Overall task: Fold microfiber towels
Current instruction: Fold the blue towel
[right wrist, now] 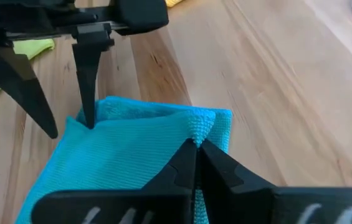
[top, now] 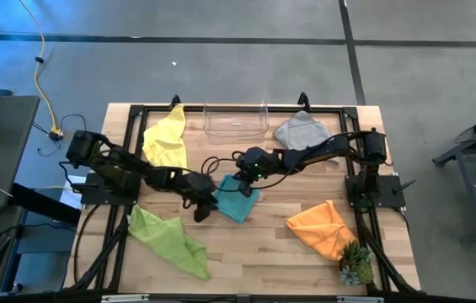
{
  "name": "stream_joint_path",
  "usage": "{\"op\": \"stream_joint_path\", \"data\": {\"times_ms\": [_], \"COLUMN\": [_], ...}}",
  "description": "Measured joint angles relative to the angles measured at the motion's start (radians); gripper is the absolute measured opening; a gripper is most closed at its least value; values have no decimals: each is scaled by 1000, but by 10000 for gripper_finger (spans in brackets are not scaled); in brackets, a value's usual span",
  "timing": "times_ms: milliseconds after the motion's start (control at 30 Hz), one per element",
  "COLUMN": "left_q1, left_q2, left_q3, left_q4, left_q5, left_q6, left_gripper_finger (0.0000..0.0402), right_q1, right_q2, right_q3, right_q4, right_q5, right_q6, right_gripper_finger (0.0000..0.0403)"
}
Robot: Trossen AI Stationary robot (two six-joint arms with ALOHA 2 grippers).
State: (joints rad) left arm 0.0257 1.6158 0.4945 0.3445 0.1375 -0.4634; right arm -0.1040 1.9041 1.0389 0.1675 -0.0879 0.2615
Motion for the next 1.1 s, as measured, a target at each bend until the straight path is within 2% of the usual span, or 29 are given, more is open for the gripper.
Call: {"op": "stream_joint_path", "data": {"times_ms": [300,433,733,867,1000,1100], "left_q1": [0,-8,-77,-131,-167,-170], "left_q2": [-27,-68,-91,-71,-65,-65], "left_q3": [21,20,20,19,20,20], "left_q4": [-89,-120,-169,-167,-166,-154], "left_q5": [-11,-19,-161,-255,-359,-372], "left_q6": [-1,93,339,480,589,629], "left_gripper_finger": [110,112,149,162,159,142], "right_q1": [0,0,4,7,7,7], "right_q2": [0,0,0,0,0,0], "right_q3": [0,0,0,0,0,0], "right_q4": [2,2,3,9,11,15], "right_q5": [6,6,6,7,7,7], "right_q6": [-20,-33,-55,-61,-61,-61], "right_gripper_finger": [0,0,0,0,0,0]}}
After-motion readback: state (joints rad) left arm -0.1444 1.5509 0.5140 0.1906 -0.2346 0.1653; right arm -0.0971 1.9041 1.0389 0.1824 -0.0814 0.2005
